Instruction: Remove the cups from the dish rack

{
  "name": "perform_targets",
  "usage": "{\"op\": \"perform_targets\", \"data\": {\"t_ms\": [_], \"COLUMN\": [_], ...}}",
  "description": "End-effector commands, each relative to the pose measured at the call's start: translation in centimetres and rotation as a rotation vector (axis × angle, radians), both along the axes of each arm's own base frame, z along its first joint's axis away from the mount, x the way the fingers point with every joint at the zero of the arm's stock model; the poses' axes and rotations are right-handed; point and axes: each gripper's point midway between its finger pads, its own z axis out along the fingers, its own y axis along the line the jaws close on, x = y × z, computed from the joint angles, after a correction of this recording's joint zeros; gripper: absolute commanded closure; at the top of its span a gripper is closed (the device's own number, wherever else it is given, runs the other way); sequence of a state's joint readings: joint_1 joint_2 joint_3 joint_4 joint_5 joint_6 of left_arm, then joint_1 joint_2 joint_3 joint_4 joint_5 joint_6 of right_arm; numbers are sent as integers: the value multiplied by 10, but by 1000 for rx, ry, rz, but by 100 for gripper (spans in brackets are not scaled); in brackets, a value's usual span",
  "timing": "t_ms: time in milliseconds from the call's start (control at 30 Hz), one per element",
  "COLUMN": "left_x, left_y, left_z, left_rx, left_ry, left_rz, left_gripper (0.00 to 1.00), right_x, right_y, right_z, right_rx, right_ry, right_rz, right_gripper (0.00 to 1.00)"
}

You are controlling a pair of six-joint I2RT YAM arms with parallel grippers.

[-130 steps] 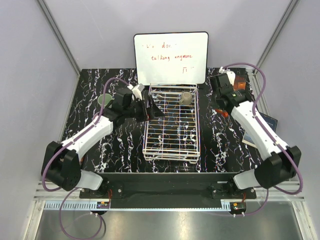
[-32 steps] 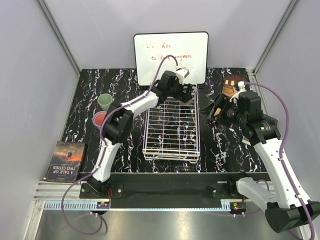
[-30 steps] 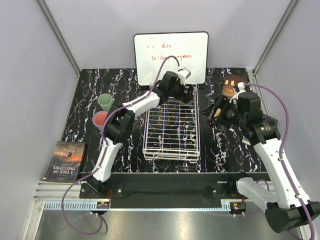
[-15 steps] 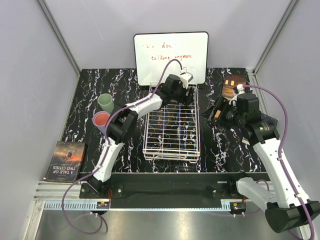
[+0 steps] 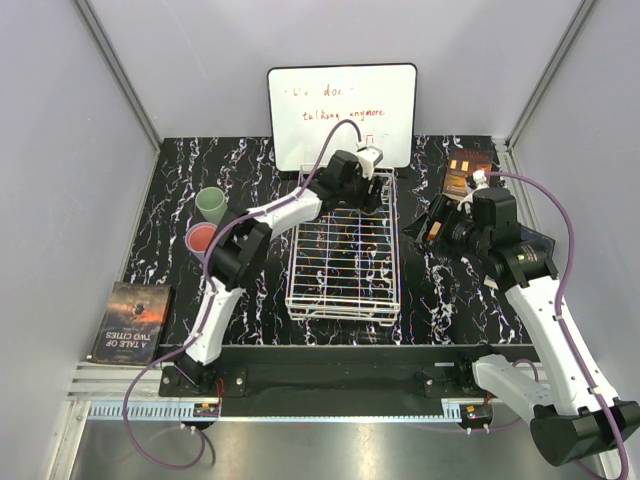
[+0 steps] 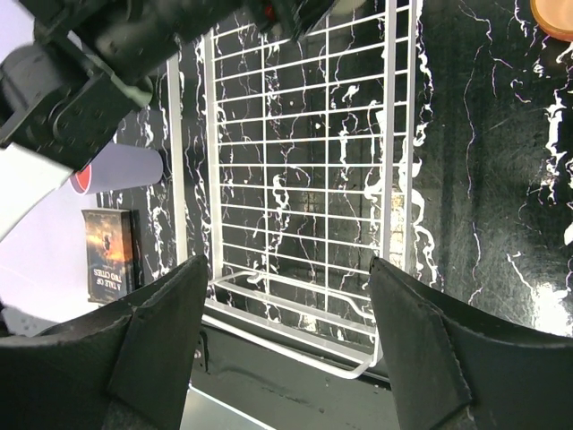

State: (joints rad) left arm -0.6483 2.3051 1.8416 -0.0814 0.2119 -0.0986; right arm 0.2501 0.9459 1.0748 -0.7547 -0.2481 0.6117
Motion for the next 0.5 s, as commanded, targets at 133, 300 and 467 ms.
{"op": "perform_targets", "data": {"t_ms": [133, 300, 467], "left_x": [-27, -91, -149], "left_y": [36, 48, 62], "left_z": [167, 229, 282], "left_rx": [-428, -778, -1035], "left_ry": [-1, 107, 203], "left_rz": [-15, -164, -350], "left_gripper": [100, 100, 100], "right_x": [18, 28, 27], "right_y": [5, 12, 31], "right_z": [47, 64, 72], "right_rx": [52, 113, 222], "right_ry": [-144, -195, -204], "right_rz": [-26, -27, 37], "right_gripper": [21, 21, 28]}}
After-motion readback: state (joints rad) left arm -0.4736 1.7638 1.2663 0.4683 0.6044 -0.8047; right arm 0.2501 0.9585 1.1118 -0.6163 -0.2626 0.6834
